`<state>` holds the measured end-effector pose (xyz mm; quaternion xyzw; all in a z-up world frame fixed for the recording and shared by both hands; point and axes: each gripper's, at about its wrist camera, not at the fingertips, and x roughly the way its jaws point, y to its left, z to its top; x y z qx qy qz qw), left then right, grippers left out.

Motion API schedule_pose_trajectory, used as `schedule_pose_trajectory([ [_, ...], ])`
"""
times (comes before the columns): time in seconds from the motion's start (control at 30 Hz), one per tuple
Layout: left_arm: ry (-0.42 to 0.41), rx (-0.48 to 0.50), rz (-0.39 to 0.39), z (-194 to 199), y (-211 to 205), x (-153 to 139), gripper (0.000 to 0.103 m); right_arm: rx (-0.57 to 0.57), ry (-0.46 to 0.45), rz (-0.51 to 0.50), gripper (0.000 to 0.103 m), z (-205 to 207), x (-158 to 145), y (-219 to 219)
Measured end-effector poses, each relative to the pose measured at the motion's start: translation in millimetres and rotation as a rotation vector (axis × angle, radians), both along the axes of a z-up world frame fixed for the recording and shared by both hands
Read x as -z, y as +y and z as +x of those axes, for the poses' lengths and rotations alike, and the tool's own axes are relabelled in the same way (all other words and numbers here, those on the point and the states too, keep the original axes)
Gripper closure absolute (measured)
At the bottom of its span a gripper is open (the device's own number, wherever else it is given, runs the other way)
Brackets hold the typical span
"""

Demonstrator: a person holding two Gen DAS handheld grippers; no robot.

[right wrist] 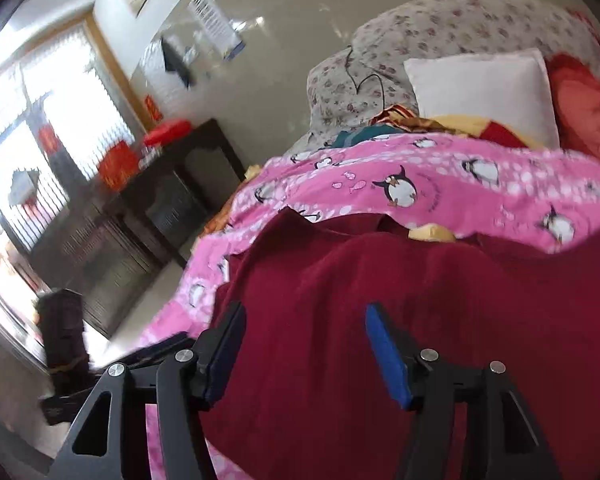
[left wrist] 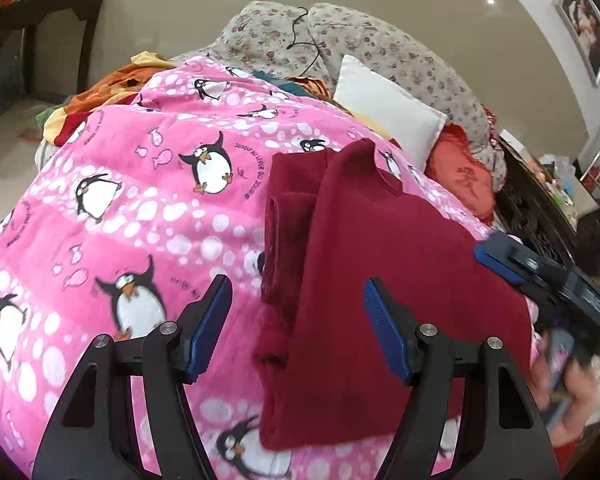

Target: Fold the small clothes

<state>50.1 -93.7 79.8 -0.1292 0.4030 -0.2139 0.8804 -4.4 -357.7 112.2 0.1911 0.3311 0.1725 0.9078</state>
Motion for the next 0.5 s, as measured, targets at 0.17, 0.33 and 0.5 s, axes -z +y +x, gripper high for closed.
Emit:
schedule_pose_trajectory([
  [0.17, -0.004, -0.020, 0.051, 14, -19, 9, 0.034, 0.007, -0.016, 0.062, 0.042, -3, 1, -9],
  [0.33, 0.035, -0.009, 0.056, 26, -33, 23, 0.035, 0.001, -0.005, 0.123, 0.041, 1, 5, -14],
  [0.5, 0.052, -0.007, 0.027, 32, -33, 35, 0.026, -0.022, 0.014, 0.117, 0.041, 9, 11, -7],
])
